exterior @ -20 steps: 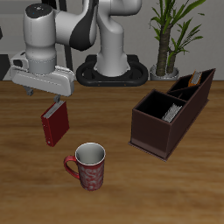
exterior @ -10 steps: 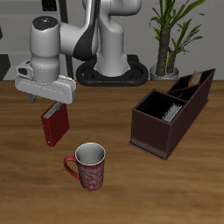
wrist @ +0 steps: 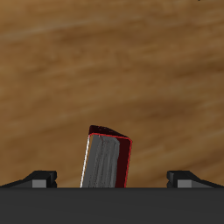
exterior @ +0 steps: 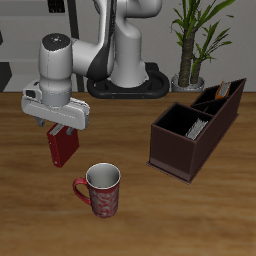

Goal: Place the orange book into the left desk caddy's left compartment and place the striped book into the left desk caddy's right compartment and place the red book into the left desk caddy's right compartment

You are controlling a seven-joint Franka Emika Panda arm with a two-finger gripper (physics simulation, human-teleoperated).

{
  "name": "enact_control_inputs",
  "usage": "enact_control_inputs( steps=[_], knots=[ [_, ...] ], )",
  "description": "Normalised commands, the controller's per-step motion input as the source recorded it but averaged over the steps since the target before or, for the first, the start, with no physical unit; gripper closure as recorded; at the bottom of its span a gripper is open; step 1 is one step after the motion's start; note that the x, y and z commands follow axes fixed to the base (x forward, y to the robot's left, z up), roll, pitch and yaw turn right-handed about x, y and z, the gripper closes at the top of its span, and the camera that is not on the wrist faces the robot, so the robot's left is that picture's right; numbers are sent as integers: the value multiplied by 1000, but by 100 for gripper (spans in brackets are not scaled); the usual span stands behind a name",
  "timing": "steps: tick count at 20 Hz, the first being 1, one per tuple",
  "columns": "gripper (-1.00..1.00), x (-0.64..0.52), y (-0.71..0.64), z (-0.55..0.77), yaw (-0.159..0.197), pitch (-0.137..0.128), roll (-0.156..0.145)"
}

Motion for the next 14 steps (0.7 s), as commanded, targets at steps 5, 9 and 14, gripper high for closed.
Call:
enact_control_inputs(
  steps=[5, 9, 14],
  knots=[
    [100, 120, -89, -204, -19, 33, -14],
    [100, 120, -89, 6, -44, 15, -27],
    [100, -154, 273, 280, -26, -59, -1]
  ],
)
